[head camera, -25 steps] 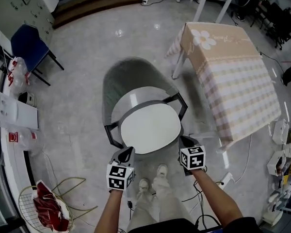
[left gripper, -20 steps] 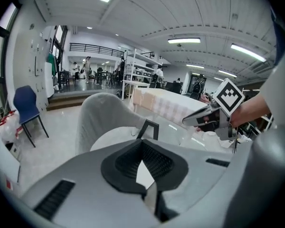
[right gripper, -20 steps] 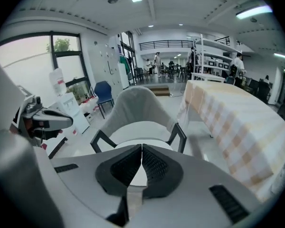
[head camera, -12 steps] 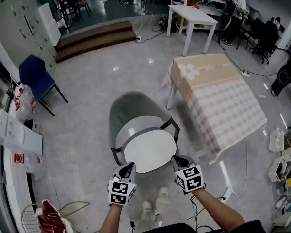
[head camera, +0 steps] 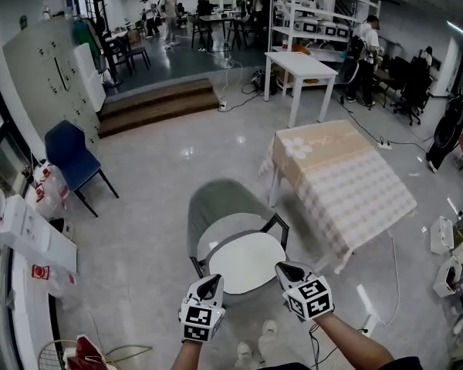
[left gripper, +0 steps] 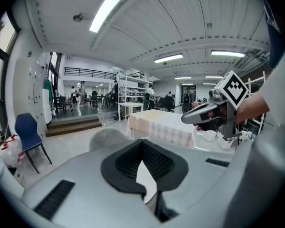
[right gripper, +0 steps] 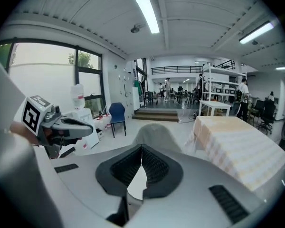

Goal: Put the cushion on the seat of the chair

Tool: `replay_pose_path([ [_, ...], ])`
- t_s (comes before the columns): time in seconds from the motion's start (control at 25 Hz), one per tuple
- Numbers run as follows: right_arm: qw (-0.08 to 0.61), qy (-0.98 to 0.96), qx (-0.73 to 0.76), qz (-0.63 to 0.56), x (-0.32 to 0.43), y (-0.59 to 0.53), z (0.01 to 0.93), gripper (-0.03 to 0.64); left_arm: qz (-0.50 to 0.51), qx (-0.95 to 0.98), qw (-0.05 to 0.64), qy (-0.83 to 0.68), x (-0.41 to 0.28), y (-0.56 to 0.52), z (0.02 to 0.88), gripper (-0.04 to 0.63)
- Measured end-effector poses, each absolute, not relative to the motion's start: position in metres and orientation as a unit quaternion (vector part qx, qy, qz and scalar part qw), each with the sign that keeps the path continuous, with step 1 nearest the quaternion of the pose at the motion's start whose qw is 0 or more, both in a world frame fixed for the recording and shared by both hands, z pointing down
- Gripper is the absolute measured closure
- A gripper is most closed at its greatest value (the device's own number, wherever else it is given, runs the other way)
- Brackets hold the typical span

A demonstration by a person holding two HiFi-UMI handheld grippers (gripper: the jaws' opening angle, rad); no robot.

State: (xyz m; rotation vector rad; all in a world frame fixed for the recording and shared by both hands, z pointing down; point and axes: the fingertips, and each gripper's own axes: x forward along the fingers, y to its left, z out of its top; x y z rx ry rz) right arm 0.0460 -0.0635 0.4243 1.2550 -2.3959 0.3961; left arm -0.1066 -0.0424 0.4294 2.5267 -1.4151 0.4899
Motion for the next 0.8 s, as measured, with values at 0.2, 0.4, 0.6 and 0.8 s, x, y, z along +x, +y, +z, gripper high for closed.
replay_pose_path([
  [0.2, 0.180, -0.869, 0.444, 0.122, 0.033, -0.042, 0.398, 0.600, 0.135, 0.862, 0.084, -0.481, -0.114, -0.028, 0.397, 0.591],
  [0.4, 0.164, -0.877, 0.438, 0.109, 0.024, -0.033, 0.377, 0.600, 0.124, 0.863, 0.074, -0.485, -0.119, -0.022, 0.377, 0.591],
  [0.6, 0.138, -0.884, 0.436, 0.095, 0.026, -0.021, 0.349, 0.600, 0.103, 0.869, 0.051, -0.481, -0.110, -0.017, 0.349, 0.591],
  [0.8, 0.112, -0.888, 0.440, 0.076, 0.040, -0.011, 0.323, 0.600, 0.083, 0.874, 0.041, -0.477, -0.087, -0.005, 0.328, 0.591],
])
